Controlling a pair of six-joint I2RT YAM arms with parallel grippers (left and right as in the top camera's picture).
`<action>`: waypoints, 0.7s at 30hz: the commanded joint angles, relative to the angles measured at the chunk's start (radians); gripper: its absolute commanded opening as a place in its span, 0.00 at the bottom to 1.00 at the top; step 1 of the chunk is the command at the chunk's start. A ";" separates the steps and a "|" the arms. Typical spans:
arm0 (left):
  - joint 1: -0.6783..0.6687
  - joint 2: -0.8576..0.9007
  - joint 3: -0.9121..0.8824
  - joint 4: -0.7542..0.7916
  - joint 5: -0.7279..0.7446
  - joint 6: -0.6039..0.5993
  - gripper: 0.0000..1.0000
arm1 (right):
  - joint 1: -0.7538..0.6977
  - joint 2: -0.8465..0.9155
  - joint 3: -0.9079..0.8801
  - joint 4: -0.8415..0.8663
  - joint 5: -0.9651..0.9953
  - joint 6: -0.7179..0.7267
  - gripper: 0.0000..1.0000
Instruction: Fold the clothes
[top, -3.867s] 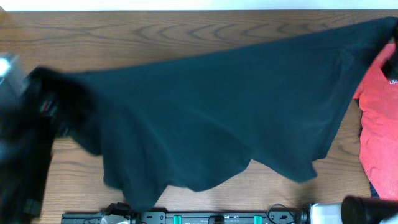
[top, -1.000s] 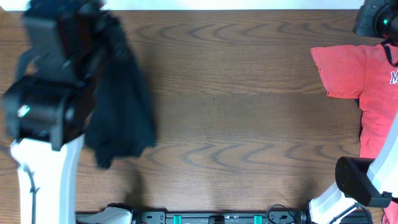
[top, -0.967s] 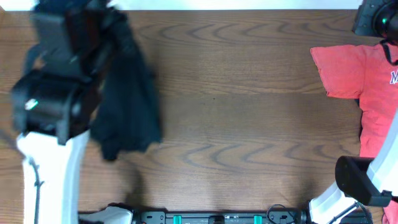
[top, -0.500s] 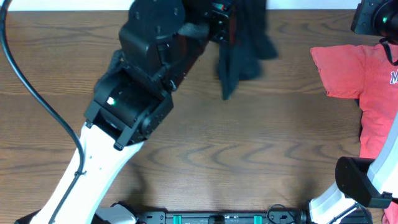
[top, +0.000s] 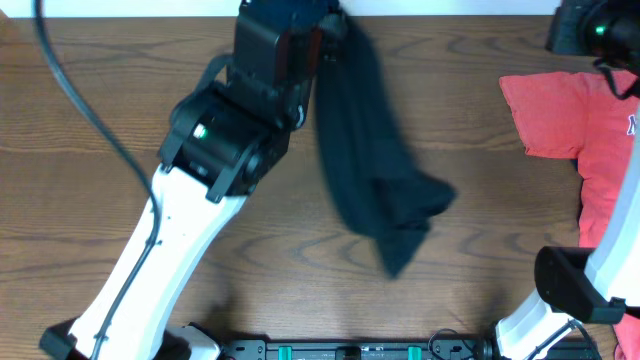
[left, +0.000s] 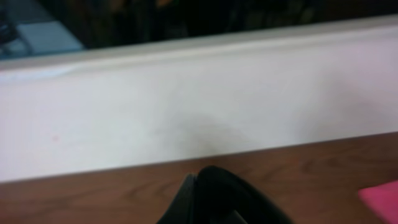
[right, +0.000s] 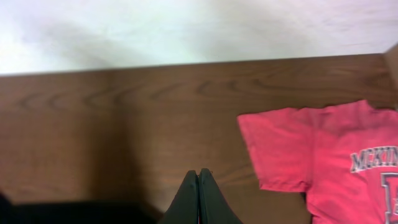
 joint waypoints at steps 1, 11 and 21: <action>0.035 0.019 0.016 0.003 -0.062 0.008 0.06 | 0.051 0.041 0.013 -0.014 -0.019 -0.032 0.01; 0.046 0.020 0.016 -0.009 -0.063 0.012 0.06 | 0.149 0.091 0.011 -0.128 -0.071 -0.032 0.01; 0.072 0.020 0.016 -0.032 -0.107 0.012 0.06 | 0.248 0.161 -0.109 -0.159 -0.098 -0.031 0.25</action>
